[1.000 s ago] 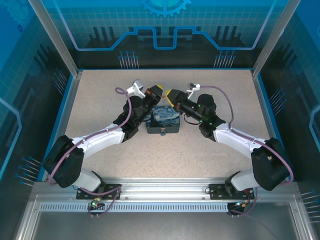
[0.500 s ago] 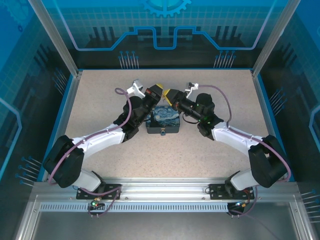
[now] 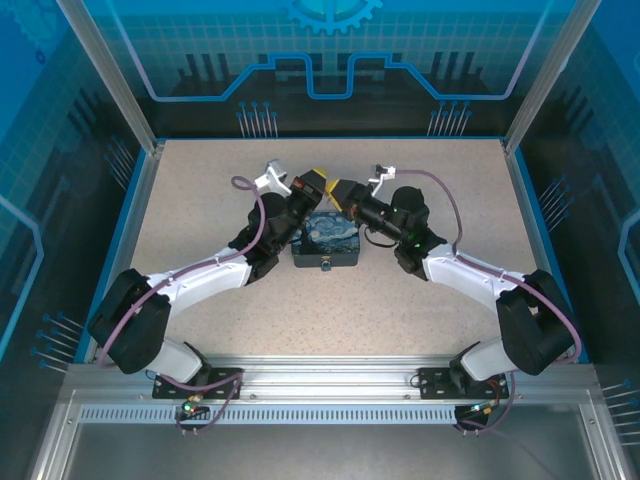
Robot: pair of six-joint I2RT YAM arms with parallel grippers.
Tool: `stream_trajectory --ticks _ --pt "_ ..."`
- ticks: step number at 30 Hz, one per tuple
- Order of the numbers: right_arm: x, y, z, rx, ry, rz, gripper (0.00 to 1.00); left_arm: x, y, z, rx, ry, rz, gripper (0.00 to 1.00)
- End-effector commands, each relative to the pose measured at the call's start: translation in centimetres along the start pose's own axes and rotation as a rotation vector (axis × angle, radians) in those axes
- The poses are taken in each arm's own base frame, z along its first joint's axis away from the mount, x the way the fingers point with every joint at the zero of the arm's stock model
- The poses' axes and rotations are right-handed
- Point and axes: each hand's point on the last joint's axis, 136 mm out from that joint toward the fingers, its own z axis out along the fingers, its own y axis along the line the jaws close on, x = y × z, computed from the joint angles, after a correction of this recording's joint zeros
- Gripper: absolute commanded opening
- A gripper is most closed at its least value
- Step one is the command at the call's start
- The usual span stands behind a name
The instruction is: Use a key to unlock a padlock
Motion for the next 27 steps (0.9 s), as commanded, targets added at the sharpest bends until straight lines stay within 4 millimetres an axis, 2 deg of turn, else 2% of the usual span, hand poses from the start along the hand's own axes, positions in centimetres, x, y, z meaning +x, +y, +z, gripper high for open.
stream_trajectory --ticks 1,6,9,12,13,14,17,19,22,27 --pt "0.8 1.7 0.3 -0.05 0.027 -0.018 0.19 -0.3 -0.9 0.3 0.026 -0.026 -0.008 0.0" --pt "1.1 1.3 0.1 -0.042 0.03 -0.016 0.13 -0.3 -1.0 0.4 0.027 -0.029 -0.006 0.0" --pt "1.1 1.1 0.0 -0.03 0.034 -0.016 0.0 -0.4 -1.2 0.4 0.032 -0.029 -0.008 0.0" --pt "0.9 0.7 -0.2 -0.015 0.033 -0.013 0.0 -0.3 -1.4 0.3 0.036 -0.021 -0.012 0.0" --pt "0.7 0.4 -0.4 -0.007 0.032 -0.013 0.0 -0.2 -1.4 0.3 0.037 -0.015 -0.011 0.05" --pt "0.5 0.1 -0.6 0.005 0.034 -0.01 0.0 -0.3 -1.6 0.1 0.042 -0.006 -0.006 0.17" --pt "-0.3 -0.7 -1.5 0.041 0.046 -0.019 0.0 -0.4 -1.5 -0.5 0.017 0.051 0.031 0.37" --pt "-0.8 -1.0 -2.2 0.061 0.054 -0.035 0.0 -0.7 -1.3 -0.8 0.0 0.108 0.046 0.44" --pt "-1.7 -1.2 -3.2 0.076 0.065 -0.046 0.0 -1.2 -1.2 -0.9 -0.001 0.239 0.058 0.5" --pt "-2.0 -1.5 -3.8 0.079 0.115 -0.046 0.0 -1.0 -1.8 -0.6 0.043 0.467 0.069 0.52"
